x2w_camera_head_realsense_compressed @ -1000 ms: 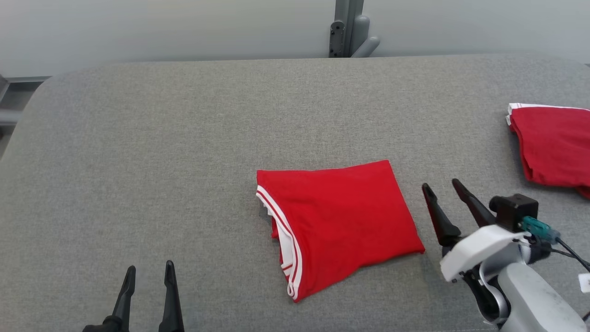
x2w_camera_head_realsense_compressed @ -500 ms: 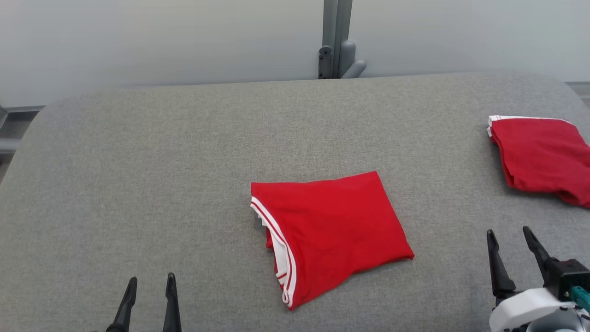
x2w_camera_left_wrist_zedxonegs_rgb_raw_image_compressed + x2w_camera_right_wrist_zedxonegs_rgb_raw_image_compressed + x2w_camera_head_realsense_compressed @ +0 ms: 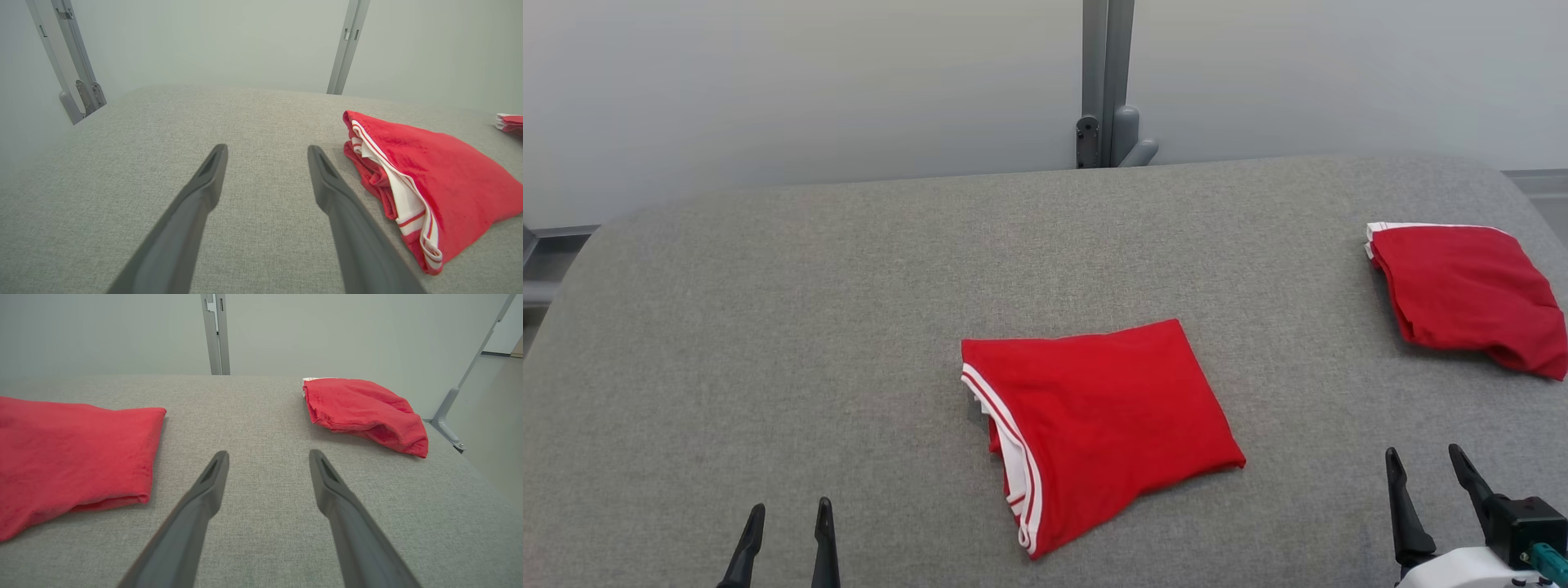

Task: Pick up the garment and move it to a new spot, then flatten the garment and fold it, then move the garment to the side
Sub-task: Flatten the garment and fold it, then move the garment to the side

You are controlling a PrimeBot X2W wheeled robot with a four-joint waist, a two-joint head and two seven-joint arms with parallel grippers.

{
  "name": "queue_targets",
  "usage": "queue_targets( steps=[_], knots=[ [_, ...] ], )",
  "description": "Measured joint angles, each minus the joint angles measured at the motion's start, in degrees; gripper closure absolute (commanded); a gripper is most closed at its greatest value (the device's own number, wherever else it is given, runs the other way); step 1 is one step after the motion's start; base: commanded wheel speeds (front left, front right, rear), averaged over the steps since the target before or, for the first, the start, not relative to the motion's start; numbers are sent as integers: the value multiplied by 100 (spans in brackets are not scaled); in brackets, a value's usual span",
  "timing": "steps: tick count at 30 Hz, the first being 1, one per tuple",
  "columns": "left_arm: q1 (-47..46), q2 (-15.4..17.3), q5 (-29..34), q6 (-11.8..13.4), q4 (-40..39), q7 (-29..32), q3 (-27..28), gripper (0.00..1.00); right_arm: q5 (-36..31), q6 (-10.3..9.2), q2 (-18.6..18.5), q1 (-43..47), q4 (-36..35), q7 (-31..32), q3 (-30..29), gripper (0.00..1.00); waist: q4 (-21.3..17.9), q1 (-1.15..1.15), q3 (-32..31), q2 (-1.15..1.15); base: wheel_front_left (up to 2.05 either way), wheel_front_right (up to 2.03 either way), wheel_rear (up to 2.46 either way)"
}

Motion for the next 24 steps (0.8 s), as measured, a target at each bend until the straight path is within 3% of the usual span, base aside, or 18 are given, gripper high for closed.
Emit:
queue_targets(
  steps=[21, 24],
  knots=[
    [52, 0, 68, -48, -15, 0, -1, 0, -80, -1, 18, -185, -127, 0, 132, 0, 76, 0, 61, 0, 0, 0, 0],
    [50, 0, 70, -48, -27, 0, -10, 0, 209, -1, 23, -428, -91, -1, 330, 0, 95, 0, 97, 0, 0, 0, 0]
  ],
)
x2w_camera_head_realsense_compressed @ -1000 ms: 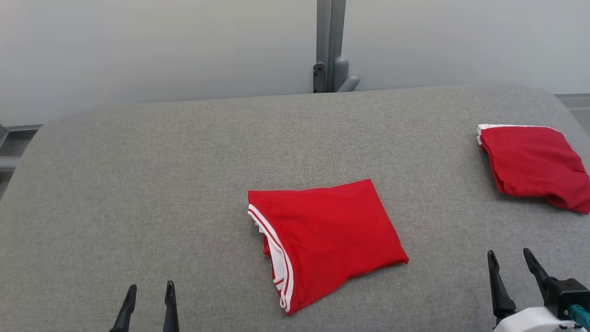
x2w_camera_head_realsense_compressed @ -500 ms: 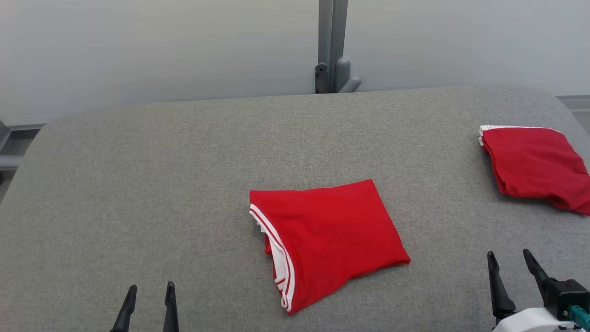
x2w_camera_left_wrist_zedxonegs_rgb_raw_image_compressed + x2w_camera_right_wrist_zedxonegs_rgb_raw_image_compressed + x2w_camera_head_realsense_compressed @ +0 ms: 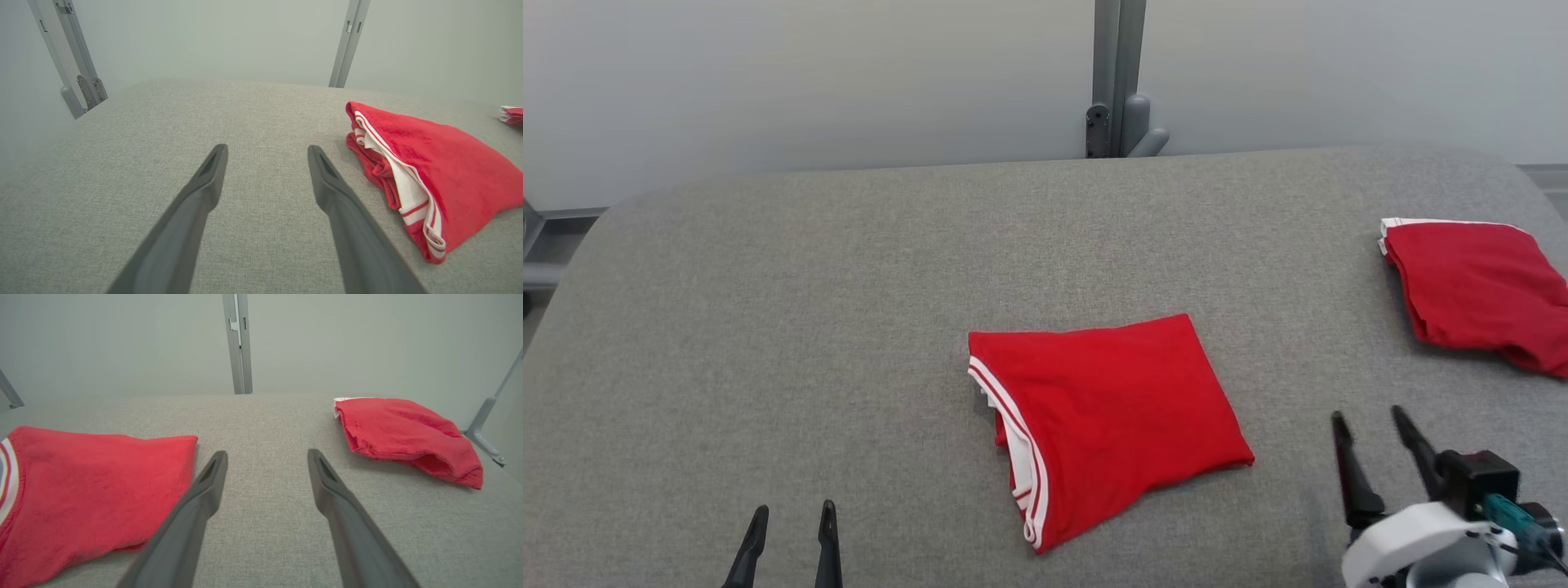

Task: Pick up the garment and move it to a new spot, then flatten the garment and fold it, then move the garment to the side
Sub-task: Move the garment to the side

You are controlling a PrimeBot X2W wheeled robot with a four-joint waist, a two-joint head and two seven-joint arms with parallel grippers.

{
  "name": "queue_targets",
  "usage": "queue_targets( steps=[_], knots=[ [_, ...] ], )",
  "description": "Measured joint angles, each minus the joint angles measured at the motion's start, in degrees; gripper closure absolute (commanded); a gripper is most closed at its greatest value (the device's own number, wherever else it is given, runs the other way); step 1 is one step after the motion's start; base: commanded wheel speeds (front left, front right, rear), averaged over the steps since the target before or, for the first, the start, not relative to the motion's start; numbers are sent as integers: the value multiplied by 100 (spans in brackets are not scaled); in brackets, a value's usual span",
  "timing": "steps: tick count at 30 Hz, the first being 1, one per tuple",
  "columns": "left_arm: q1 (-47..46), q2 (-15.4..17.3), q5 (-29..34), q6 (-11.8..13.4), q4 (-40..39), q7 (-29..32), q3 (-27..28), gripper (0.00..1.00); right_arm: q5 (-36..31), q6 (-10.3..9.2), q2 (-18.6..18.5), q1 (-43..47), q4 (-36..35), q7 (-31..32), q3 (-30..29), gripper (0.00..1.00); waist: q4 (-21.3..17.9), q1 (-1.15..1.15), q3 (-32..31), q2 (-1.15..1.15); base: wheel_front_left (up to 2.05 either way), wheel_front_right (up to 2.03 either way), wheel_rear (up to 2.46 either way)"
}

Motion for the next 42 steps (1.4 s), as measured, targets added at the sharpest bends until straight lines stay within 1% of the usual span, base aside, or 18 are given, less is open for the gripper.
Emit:
queue_targets(
  steps=[2, 3, 5, 6, 8, 9, 12, 14, 18, 20, 23, 24, 25, 26, 30, 32, 37, 42],
  knots=[
    [-7, 0, 12, 0, -14, 0, -5, 0, 372, 3, -86, -174, 250, 288, 376, 0, 15, 0, 37, 0, 0, 0, 0],
    [-9, 0, 14, 0, -21, 0, -8, 0, 587, 2, -142, -329, 342, 632, 567, 0, 22, 0, 62, 0, 0, 0, 0],
    [-19, -1, 18, -2, 1, 0, -40, 0, 977, 3, -405, -773, 356, 1360, 1036, 0, 38, 0, 133, 0, 0, 0, 0],
    [-34, -1, 24, -19, 8, 0, -63, 0, 1235, 2, -438, -1045, 367, 1727, 1116, 0, 45, 0, 182, 0, 0, 0, 0],
    [-113, 0, 40, -42, 54, 0, -124, 0, 1447, 3, -650, -1505, 480, 2526, 1428, 0, 63, 0, 294, 0, 0, 0, 0],
    [-149, -2, 41, -58, 74, 0, -143, 0, 1625, 2, -690, -1674, 573, 2864, 1485, 0, 82, 0, 349, 0, 0, 0, 0],
    [-286, -1, 14, -65, 121, 0, -189, 0, 1836, 1, -779, -2061, 938, 3488, 1589, 0, 201, 0, 473, 0, 0, 0, 0],
    [-334, -1, 15, -71, 166, 0, -259, 0, 1967, -2, -708, -2302, 1227, 3684, 1553, 0, 315, 0, 533, 0, 0, 0, 0],
    [-423, -3, 2, -75, 240, 0, -304, 0, 2252, 0, -411, -2526, 1862, 3758, 1444, 0, 571, 0, 625, 0, 0, 0, 0],
    [-473, -2, -93, -75, 271, 0, -300, 0, 2202, -1, -338, -2671, 2338, 3701, 1379, 0, 752, 0, 670, 0, 0, 0, 0],
    [-503, -2, -81, -85, 298, 0, -303, 0, 2134, -2, -196, -2882, 2764, 3554, 1269, 0, 886, 0, 723, 0, 0, 0, 0],
    [-520, -2, -81, -94, 300, 0, -301, 0, 2218, -2, -116, -2947, 2880, 3499, 1199, 38, 915, 0, 744, 0, 0, 0, 0],
    [-536, -2, -80, -100, 304, 0, -308, 0, 2235, -3, -73, -2997, 2951, 3424, 1213, 88, 938, 0, 762, 0, 0, 0, 0],
    [-544, -2, -80, -103, 304, 0, -305, 0, 2235, -3, -57, -3046, 2996, 3334, 1250, 100, 954, 0, 780, 0, 0, 0, 0],
    [-605, -1, -143, -111, 299, 0, -310, 0, 2415, -3, -63, -3304, 3022, 3114, 1390, 100, 911, 0, 832, 0, 0, 0, 0],
    [-626, -3, -142, -118, 300, 0, -314, 0, 2527, -1, -162, -3533, 2969, 3059, 1449, 100, 835, 0, 850, 0, 0, 0, 0],
    [-727, -2, -130, -127, 275, 0, -283, 0, 2631, -1, -646, -4173, 2930, 3084, 1493, 100, 565, 0, 917, 0, 0, 0, 0],
    [-848, -2, -76, -155, 200, -1, -254, 0, 2521, -2, -1095, -4752, 3188, 2944, 1071, 100, 232, 0, 1030, 0, 0, 0, 0]
  ],
)
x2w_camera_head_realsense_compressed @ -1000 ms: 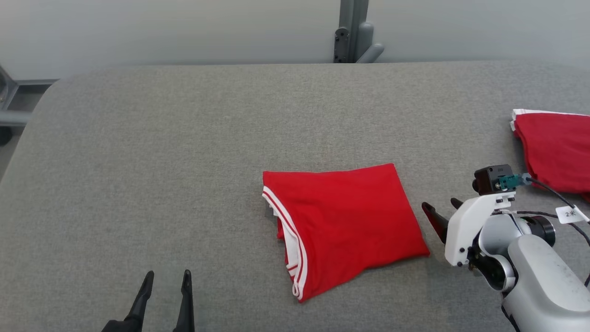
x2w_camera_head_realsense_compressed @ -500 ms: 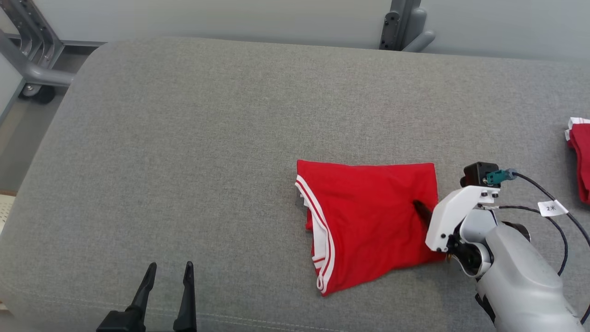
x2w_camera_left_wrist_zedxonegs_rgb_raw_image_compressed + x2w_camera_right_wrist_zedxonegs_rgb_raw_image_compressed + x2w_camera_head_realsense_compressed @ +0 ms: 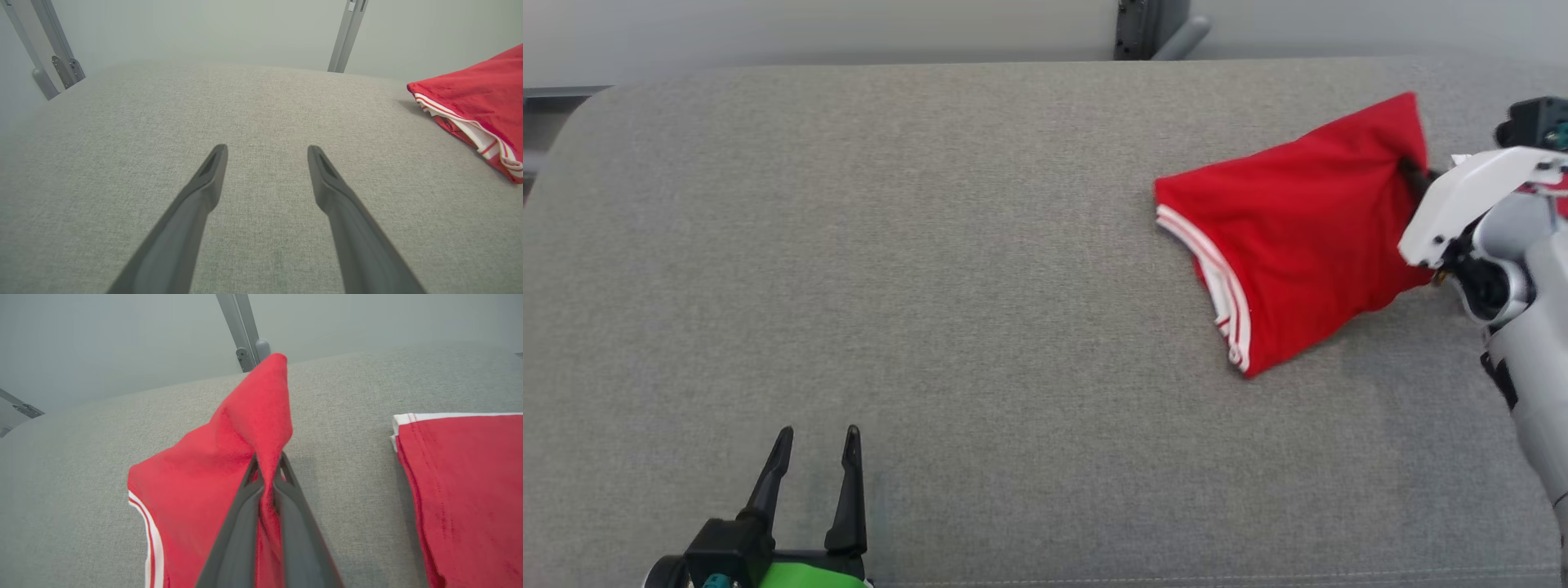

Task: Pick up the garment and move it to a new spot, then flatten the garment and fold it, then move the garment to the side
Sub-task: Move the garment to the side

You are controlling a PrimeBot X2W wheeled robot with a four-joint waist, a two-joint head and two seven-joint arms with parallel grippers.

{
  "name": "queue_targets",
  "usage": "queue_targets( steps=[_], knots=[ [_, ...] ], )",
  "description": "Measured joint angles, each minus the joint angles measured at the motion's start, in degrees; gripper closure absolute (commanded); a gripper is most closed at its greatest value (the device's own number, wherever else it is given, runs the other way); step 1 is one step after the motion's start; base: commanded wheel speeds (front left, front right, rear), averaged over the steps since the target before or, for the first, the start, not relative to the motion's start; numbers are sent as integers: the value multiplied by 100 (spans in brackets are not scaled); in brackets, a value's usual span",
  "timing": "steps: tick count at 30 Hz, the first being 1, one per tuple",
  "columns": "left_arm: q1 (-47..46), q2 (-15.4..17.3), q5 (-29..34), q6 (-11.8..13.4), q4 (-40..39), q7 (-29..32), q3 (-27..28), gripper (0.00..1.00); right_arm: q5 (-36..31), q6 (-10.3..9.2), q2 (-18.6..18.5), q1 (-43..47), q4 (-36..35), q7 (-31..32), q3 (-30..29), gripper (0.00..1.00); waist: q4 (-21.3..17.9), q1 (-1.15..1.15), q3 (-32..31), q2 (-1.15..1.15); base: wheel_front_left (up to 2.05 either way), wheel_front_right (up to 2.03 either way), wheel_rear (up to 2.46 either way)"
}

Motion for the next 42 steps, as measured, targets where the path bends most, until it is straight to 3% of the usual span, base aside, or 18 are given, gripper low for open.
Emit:
queue_targets(
  steps=[14, 21, 22, 23, 24, 31, 34, 38, 42],
  knots=[
    [-566, 11, 268, -49, -127, 0, 14, 0, -768, 1, -598, -1095, 887, -422, -1326, 100, -627, 0, 764, 0, 0, 0, 0],
    [-601, 74, 299, -49, -188, 1, 172, 0, -1318, 1, -621, -1539, 1256, -179, -1779, 100, -688, 0, 1069, 0, 0, 0, 0],
    [-605, 78, 299, -49, -187, 1, 171, 0, -1413, 0, -625, -1554, 1273, -192, -1822, 70, -686, 0, 1098, 0, 0, 0, 0],
    [-611, 78, 299, -49, -186, 1, 166, 0, -1515, 1, -632, -1556, 1301, -242, -1871, 24, -679, 0, 1120, 0, 0, 0, 0],
    [-611, 78, 299, -49, -186, 1, 166, 0, -1515, 1, -632, -1556, 1301, -242, -1871, 0, -679, 0, 1120, 0, 0, 0, 0],
    [-649, 58, 274, -51, -165, 1, 135, 0, -2627, 1, -760, -1296, 1184, -1299, -2146, 0, -583, 0, 1074, 0, 0, 0, 0],
    [-623, 35, 255, -58, -205, 1, 283, 0, -2943, -1, -626, -1099, 968, -1819, -2283, 0, -565, 0, 960, 0, 0, 0, 0],
    [-431, 21, 248, -45, -219, 2, 486, 0, -3114, 4, -147, -653, 555, -2354, -1923, 0, -559, 0, 727, 0, 0, 0, 0],
    [-241, 11, 194, 16, -172, 1, 616, 0, -2838, 4, 69, 48, -70, -2719, -1329, 0, -548, 0, 412, 0, 0, 0, 0]
  ],
)
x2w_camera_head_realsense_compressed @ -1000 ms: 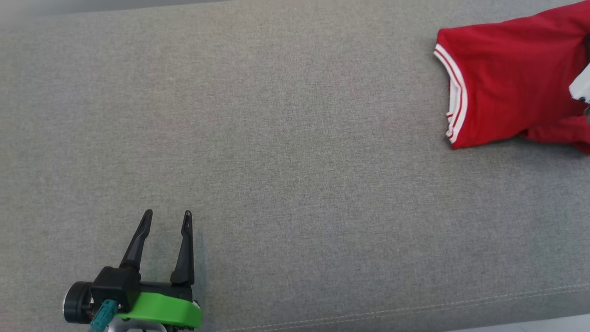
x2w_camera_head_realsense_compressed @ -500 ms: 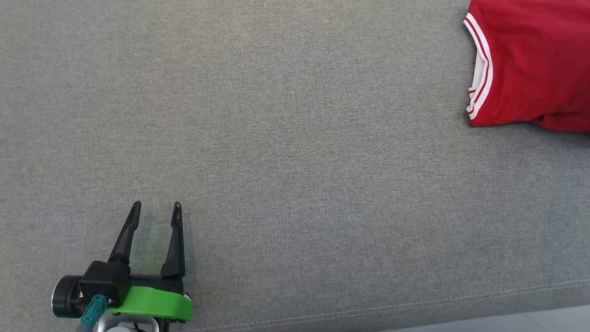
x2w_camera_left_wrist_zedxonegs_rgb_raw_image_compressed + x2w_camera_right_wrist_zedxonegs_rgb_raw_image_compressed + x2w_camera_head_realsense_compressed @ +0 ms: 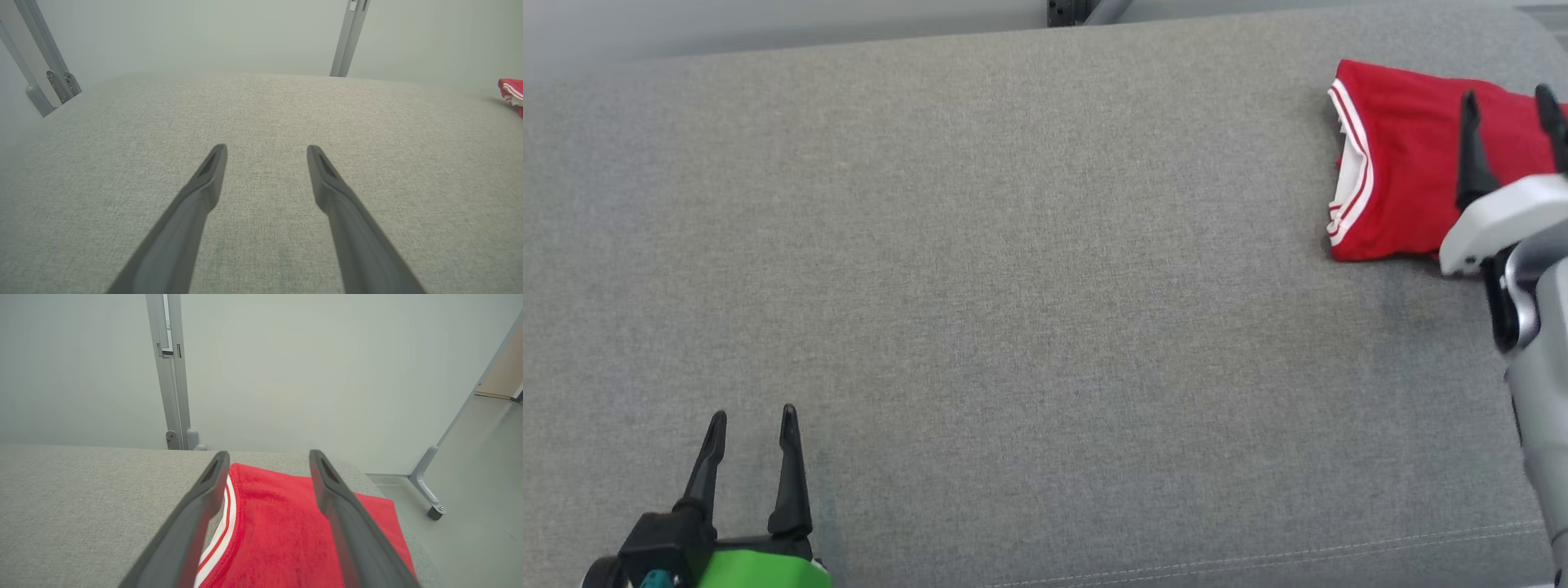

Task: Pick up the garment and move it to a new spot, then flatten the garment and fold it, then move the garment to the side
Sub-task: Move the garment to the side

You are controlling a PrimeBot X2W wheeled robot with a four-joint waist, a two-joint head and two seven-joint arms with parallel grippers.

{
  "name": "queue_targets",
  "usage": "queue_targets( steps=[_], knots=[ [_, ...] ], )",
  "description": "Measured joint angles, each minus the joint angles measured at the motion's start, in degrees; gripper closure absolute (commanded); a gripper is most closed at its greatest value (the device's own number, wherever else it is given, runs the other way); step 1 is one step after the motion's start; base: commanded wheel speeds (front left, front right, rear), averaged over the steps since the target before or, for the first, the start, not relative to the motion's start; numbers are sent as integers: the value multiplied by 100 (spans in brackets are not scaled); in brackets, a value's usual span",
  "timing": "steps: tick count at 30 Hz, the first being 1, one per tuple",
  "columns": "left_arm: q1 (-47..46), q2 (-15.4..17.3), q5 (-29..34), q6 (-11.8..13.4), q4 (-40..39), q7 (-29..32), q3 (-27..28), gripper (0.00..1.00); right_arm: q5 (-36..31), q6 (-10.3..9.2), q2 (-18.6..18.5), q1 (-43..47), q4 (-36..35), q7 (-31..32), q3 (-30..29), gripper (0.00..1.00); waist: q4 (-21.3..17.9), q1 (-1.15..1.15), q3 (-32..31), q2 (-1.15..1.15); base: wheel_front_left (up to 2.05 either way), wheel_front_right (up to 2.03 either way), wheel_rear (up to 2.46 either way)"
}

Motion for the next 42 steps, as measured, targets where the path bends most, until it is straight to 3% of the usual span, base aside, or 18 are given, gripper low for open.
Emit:
queue_targets(
  steps=[3, 8, 17, 23, 28, 42],
  knots=[
    [193, -4, -159, 137, 62, 0, 41, 0, 347, 0, 64, 817, -582, -125, 323, 0, 30, 0, -280, 0, 0, 0, 0],
    [529, -7, -245, 376, 88, 0, 81, 0, 491, 0, 268, 2327, -1538, -197, 337, 0, 120, -1, -769, 0, 0, 0, 0],
    [703, -9, -256, 289, 428, 0, -51, 0, -140, -1, 1017, 4153, -3000, -221, -129, 0, 482, -1, -1382, 0, 0, 0, 0],
    [702, -10, -301, 113, 536, 0, -146, 0, -603, 0, 1354, 4656, -3223, -224, -140, 0, 629, -1, -1641, 0, 0, 0, 0],
    [693, -9, -308, 26, 505, 0, -191, 0, -732, 0, 1504, 4854, -3220, -224, -250, 0, 529, -1, -1702, 0, 0, 0, 0],
    [647, -10, -344, 8, 330, 0, -92, 0, -759, 0, 1529, 4787, -3193, -224, -412, 0, 301, -1, -1541, 0, 0, 0, 0]
  ],
)
